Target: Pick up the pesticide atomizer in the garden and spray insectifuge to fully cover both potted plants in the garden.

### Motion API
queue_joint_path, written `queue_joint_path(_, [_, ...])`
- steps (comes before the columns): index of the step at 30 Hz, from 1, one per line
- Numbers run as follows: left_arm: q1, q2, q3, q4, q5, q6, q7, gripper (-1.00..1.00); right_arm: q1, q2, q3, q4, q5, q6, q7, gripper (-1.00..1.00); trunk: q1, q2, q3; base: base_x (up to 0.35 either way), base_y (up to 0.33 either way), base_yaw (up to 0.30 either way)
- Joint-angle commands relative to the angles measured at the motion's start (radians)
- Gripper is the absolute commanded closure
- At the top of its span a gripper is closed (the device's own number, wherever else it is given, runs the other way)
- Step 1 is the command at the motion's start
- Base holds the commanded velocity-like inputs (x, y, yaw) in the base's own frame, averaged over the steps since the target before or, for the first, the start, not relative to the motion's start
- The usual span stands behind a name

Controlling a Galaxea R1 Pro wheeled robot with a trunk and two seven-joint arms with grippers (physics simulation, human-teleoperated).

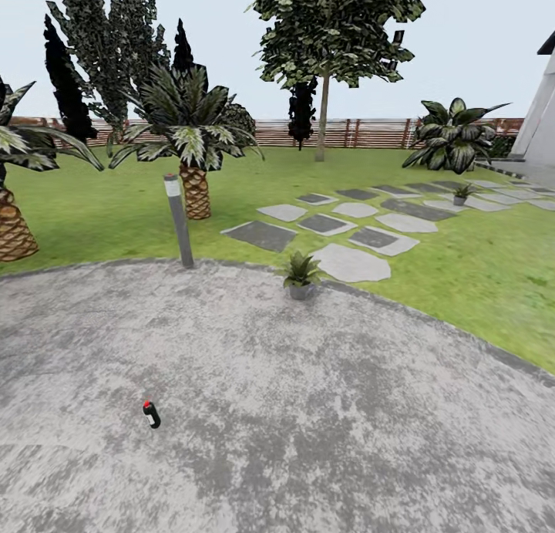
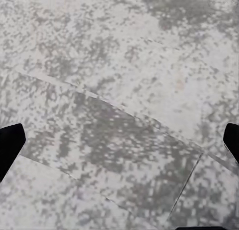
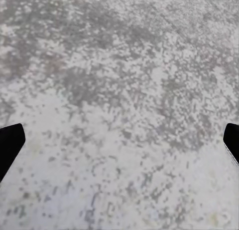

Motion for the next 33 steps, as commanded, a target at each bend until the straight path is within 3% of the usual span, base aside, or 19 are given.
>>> queue_joint_path(1, [0.000, 0.000, 0.004, 0.001, 0.002, -0.002, -0.007, -1.00, 0.000, 0.000, 0.001, 0.001, 0.001, -0.003, -0.003, -1.00, 0.000, 0.000, -0.001, 0.337, 0.000, 0.000])
queue_joint_path(33, [0.000, 0.000, 0.004, 0.002, 0.002, -0.002, -0.007, -1.00, 0.000, 0.001, 0.001, 0.001, 0.001, -0.003, -0.002, -1.00, 0.000, 0.000, -0.001, 0.337, 0.000, 0.044])
